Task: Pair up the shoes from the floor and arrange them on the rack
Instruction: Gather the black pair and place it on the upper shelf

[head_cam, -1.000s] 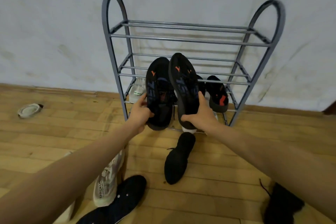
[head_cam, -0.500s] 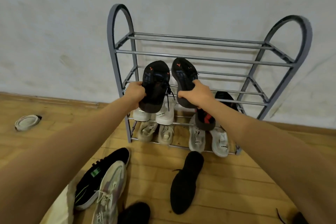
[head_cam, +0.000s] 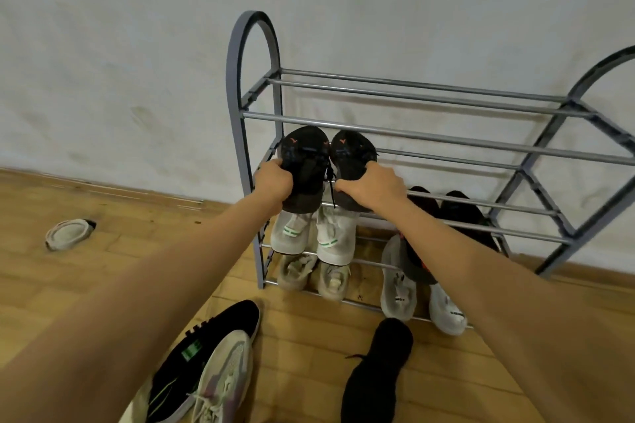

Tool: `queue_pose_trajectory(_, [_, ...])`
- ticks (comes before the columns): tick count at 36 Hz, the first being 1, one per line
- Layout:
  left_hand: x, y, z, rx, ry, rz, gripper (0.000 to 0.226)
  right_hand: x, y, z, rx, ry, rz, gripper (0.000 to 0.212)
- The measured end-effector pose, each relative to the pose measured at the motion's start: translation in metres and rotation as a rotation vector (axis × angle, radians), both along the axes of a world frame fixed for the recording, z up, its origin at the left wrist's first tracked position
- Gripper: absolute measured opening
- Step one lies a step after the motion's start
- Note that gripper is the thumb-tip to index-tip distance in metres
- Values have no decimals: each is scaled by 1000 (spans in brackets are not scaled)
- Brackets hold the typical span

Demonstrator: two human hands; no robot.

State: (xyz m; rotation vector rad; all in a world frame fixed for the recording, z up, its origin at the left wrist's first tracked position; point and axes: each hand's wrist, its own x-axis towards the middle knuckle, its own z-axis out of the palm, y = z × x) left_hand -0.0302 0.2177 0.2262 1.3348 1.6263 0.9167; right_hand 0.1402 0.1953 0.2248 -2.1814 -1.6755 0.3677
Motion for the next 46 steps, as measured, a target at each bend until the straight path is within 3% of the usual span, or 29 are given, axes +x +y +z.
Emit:
queue_pose_trajectory(10, [-3, 10, 5, 0, 205, -92, 39, -3, 0, -12, -24, -35, 49, 92])
queue_pose_trajectory(15, [-1, -4, -7, 124, 268, -71, 30, 1, -4, -13, -49, -4, 85, 100])
queue_pose_trajectory(21, [13, -32, -28, 323, 341, -42, 44, 2, -10, -8, 43, 49, 152, 92])
queue_pose_trajectory(26, [11, -39, -43, 408, 467, -61, 64, -1, -20, -14, 147, 21, 216, 69])
queue_pose_trajectory(31, [6, -31, -38, 410, 401, -58, 62, -2, -24, -17, 227, 7, 208, 50])
queue_pose_trajectory(46, [3, -40, -45, 452, 458, -13, 66, -11, -30, -26, 285, -97, 190, 63])
